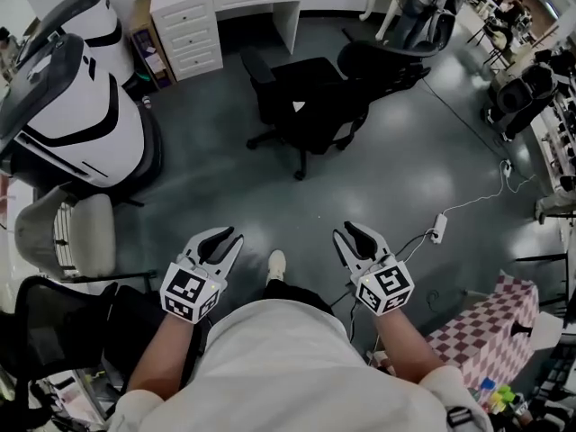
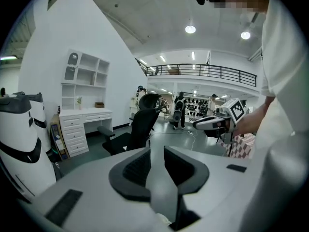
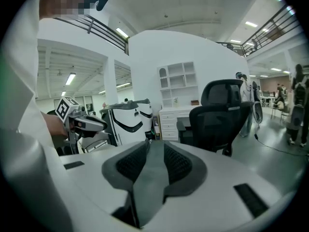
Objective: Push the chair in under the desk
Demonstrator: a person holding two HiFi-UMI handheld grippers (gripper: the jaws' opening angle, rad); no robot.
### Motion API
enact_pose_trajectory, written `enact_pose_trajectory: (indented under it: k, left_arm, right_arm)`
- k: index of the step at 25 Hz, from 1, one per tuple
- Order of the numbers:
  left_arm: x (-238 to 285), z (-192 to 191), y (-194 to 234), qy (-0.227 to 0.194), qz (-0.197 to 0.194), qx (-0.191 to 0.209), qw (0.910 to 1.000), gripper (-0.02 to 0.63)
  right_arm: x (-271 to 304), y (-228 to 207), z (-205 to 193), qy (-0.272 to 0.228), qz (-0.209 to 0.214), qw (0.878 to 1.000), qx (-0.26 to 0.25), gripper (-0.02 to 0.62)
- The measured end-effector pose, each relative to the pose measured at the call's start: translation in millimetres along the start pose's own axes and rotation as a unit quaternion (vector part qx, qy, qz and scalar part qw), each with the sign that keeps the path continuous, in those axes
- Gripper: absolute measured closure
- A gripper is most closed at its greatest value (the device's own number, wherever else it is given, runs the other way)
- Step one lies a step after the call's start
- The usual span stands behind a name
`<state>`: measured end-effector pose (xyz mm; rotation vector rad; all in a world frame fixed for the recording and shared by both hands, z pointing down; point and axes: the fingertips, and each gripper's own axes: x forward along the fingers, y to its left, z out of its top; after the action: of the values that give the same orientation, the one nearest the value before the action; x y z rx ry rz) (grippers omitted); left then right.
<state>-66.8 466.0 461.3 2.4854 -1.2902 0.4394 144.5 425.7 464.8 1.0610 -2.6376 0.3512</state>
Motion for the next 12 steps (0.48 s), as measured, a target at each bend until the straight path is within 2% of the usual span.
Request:
enact_pose_trajectory:
  k: [5,12]
  left_arm:
    - [49.2,38.5,21.7,-0.004,0.005,0.013,0.9999,0.517]
    - [107.8,69.0,34.3,-0.004,-0.007,0.024,0.9997,0.515]
  right_arm:
    - [28.7,-52.4,20.5,-0.010,0.001,1.000,-0.002,0.500]
    - [55.5,-106.3,32.2,-0.020,-0.013,1.000,0.008,0.500]
